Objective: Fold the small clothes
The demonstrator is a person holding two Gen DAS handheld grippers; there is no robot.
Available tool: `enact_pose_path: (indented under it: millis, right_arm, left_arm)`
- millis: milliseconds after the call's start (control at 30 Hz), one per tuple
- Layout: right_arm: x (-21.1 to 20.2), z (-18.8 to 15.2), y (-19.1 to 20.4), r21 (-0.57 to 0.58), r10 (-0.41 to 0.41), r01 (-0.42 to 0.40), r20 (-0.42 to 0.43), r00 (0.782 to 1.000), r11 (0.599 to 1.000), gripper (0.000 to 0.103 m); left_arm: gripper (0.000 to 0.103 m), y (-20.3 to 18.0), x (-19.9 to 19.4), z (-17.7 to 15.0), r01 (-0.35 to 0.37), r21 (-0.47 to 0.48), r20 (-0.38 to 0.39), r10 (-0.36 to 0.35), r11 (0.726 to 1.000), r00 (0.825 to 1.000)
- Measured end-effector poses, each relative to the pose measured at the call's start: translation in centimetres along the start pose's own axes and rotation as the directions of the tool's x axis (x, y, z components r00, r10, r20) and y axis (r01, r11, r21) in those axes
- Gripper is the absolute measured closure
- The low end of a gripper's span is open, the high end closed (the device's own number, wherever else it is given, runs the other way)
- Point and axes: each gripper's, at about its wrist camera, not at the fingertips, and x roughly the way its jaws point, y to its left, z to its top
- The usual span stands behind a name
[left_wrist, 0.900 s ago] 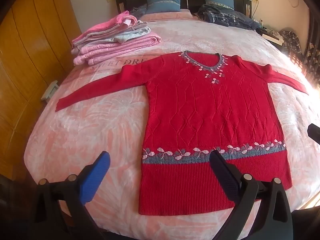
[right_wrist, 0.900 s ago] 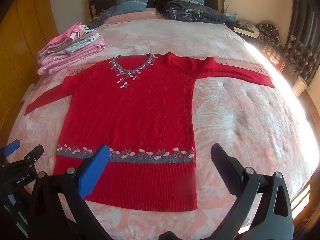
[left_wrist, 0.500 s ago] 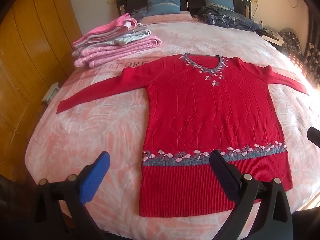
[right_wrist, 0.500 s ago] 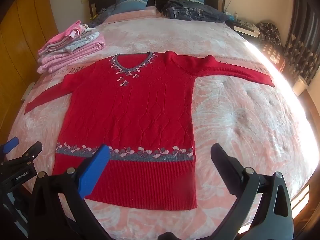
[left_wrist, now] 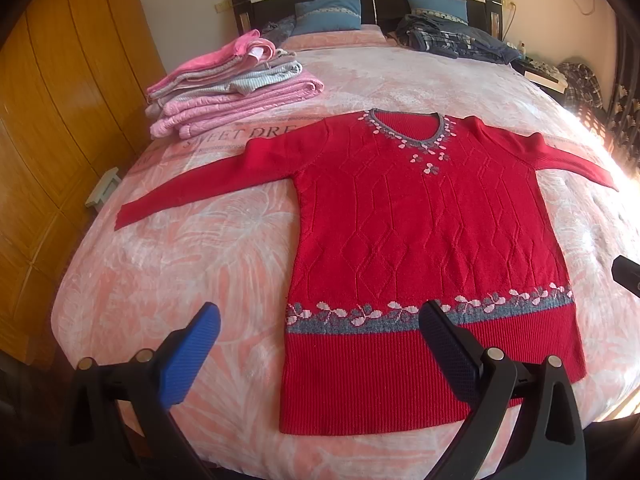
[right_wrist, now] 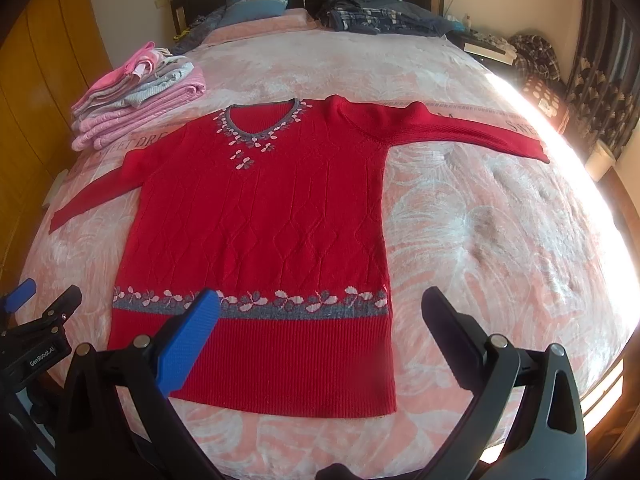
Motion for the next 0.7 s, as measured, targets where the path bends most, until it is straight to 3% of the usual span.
enact_pose_path:
  millis: [700]
  right_arm:
    - [0.07, 0.06, -0.39, 0.023, 0.003, -0.003, -0.001, 1.0, 1.0, 0.003]
  left_arm:
    - [0.004, 0.02, -0.01, 0.08, -0.001, 0.002, -0.001, 0.001, 1.0, 1.0]
